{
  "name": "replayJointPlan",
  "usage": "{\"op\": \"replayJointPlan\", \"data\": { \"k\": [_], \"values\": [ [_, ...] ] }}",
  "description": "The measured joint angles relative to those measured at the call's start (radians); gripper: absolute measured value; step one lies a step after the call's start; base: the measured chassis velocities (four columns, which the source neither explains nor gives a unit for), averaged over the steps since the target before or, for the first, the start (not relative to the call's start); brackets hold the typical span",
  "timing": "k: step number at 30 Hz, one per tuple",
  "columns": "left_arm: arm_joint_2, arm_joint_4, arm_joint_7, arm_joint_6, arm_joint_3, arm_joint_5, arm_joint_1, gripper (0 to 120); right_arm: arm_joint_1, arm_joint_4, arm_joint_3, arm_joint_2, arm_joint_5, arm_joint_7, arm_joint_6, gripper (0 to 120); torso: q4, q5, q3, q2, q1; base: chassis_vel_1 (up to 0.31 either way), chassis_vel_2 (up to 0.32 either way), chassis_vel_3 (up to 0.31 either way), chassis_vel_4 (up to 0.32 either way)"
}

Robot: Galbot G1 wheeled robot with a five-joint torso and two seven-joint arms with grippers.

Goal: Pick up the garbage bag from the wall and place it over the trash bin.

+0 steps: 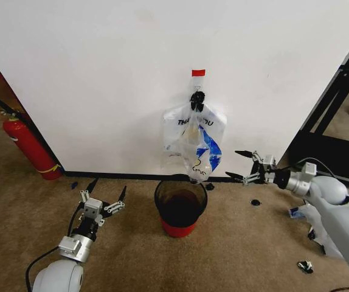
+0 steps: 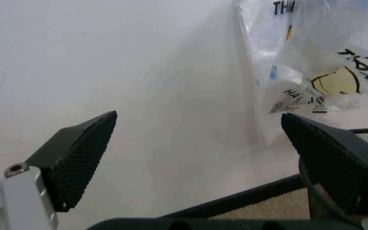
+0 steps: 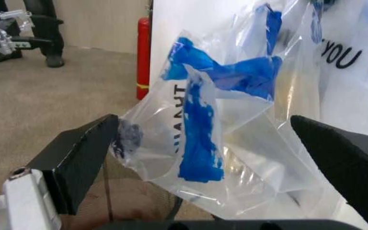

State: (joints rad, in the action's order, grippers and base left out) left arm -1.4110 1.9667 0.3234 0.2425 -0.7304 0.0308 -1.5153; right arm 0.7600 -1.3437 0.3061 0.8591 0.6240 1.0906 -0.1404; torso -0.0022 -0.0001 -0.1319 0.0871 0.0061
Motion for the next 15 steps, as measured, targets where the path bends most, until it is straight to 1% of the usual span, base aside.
{"op": "replayJointPlan", "data": {
  "k": [3,5,6,10,13,15],
  "values": [
    [-0.001,-0.005,-0.001,0.004,-0.001,0.000,0.000,100,-0.047,0.056,-0.011,0.024,-0.005,0.037,0.029,100,0.0001,-0.0002,0.000,0.000,0.000,0.000,0.000,0.000,0.000],
    [-0.003,-0.007,-0.001,0.007,-0.001,0.000,0.000,100,-0.079,0.102,-0.021,0.043,0.002,0.073,0.052,93,0.0000,-0.0001,0.000,0.000,0.000,0.000,0.000,0.000,0.000],
    [-0.003,-0.007,-0.001,0.007,-0.001,0.000,0.000,100,-0.079,0.102,-0.021,0.043,0.002,0.073,0.052,93,0.0000,-0.0001,0.000,0.000,0.000,0.000,0.000,0.000,0.000],
    [-0.005,-0.012,-0.001,0.008,-0.001,-0.003,0.001,100,-0.125,0.168,-0.042,0.086,0.011,0.116,0.090,77,0.0001,0.0000,0.000,0.000,0.000,0.000,0.000,0.000,0.000],
    [-0.005,-0.015,-0.001,0.008,-0.001,-0.003,0.005,100,-0.136,0.187,-0.049,0.105,0.005,0.123,0.092,74,0.0000,-0.0001,0.000,0.000,0.000,0.000,0.000,0.000,0.000],
    [-0.004,-0.019,-0.001,0.007,-0.001,-0.003,0.008,100,-0.146,0.203,-0.056,0.119,-0.006,0.125,0.092,69,0.0000,0.0002,0.000,0.000,0.000,0.000,0.000,0.000,0.000]
  ]
}}
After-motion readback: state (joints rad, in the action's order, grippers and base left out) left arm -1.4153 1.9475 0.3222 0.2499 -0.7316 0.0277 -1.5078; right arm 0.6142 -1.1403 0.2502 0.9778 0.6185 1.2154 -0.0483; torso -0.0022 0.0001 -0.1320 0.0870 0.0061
